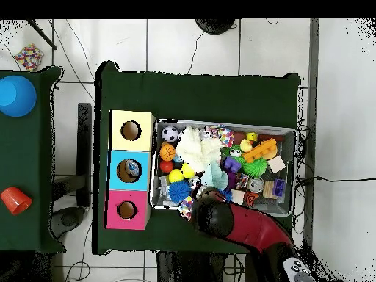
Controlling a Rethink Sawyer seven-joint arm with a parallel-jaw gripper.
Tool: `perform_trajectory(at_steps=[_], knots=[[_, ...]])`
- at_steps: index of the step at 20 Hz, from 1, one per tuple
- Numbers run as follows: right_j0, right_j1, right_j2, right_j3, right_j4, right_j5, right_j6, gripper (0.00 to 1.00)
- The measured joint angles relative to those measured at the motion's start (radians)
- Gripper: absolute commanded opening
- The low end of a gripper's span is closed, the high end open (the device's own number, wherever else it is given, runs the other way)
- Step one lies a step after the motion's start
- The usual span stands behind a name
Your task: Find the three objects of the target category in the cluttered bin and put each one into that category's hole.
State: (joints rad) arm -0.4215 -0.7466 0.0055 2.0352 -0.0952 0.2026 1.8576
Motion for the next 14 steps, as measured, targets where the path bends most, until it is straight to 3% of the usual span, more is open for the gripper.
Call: perform_trajectory(at_steps=[14], knots=[[0.022, -0.002, -0.043, -0.065, -0.060, 0.000, 0.000, 0.00]])
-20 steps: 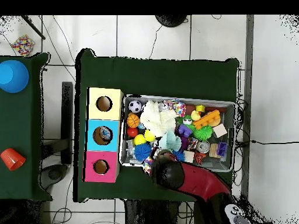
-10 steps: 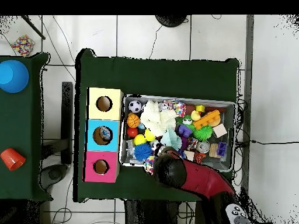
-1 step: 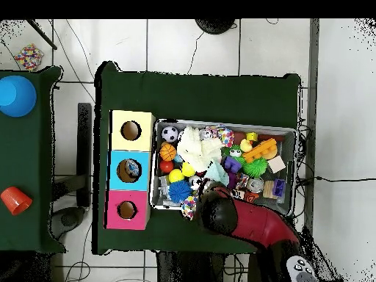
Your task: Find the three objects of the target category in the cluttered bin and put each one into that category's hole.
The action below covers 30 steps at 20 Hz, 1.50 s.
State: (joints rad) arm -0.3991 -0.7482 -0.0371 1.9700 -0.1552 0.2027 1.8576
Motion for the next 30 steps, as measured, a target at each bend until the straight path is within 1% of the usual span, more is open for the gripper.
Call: perform_trajectory(at_steps=[7, 11, 14, 15, 18, 22, 27, 30], knots=[[0.003, 0.002, -0.007, -0.023, -0.041, 0.000, 0.000, 0.00], [-0.011, 0.011, -0.007, -0.036, -0.065, 0.000, 0.000, 0.00], [-0.033, 0.023, -0.006, -0.045, -0.084, 0.000, 0.000, 0.00], [-0.053, 0.033, -0.005, -0.053, -0.097, 0.000, 0.000, 0.00], [-0.076, 0.043, -0.004, -0.061, -0.111, 0.000, 0.000, 0.00], [-0.125, 0.064, 0.006, -0.082, -0.140, 0.000, 0.000, 0.00], [-0.169, 0.085, 0.019, -0.096, -0.169, 0.000, 0.000, 0.00], [-0.181, 0.094, 0.019, -0.097, -0.182, 0.000, 0.000, 0.00]])
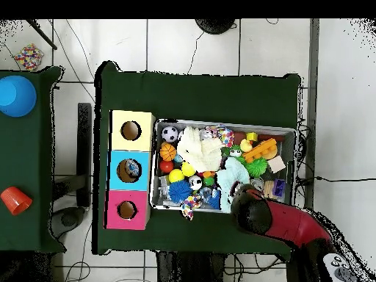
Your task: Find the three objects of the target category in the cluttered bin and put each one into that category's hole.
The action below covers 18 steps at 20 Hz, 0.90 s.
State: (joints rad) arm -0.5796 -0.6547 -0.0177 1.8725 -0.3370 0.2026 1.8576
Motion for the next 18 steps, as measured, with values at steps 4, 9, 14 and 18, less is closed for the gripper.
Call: perform_trajectory(at_steps=[4, 9, 14, 18], knots=[[-0.007, 0.008, 0.005, 0.000, -0.019, 0.000, 0.000, 0.00], [-0.017, 0.008, 0.023, 0.000, -0.028, 0.000, 0.000, 0.00], [-0.024, 0.008, 0.039, 0.000, -0.028, 0.000, 0.000, 1.00], [-0.024, 0.008, 0.044, 0.000, -0.028, 0.000, 0.000, 1.00]])
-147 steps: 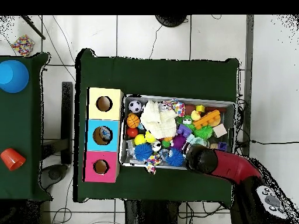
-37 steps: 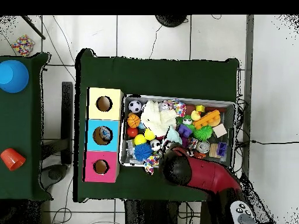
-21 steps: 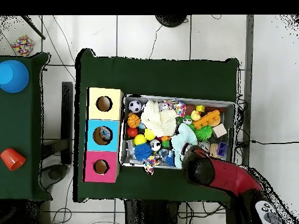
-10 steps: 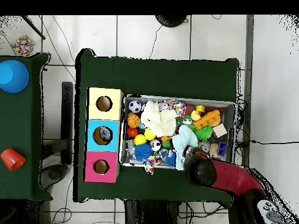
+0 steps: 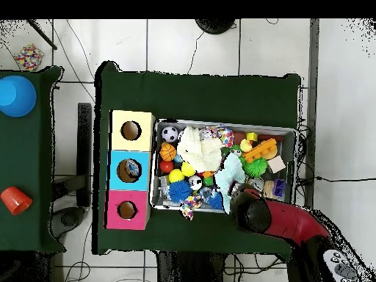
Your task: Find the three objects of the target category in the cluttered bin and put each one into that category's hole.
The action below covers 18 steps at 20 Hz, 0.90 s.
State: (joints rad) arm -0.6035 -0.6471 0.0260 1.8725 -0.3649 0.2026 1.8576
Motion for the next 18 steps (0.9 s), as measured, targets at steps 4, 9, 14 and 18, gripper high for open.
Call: perform_trajectory(at_steps=[4, 9, 14, 18], knots=[[0.000, 0.000, 0.003, 0.000, 0.000, 0.000, 0.000, 1.00], [0.002, -0.001, 0.003, 0.000, 0.000, 0.000, 0.000, 1.00], [0.016, -0.004, 0.004, -0.002, 0.000, 0.000, 0.000, 1.00], [0.017, -0.007, 0.015, -0.002, 0.000, 0.000, 0.000, 1.00]])
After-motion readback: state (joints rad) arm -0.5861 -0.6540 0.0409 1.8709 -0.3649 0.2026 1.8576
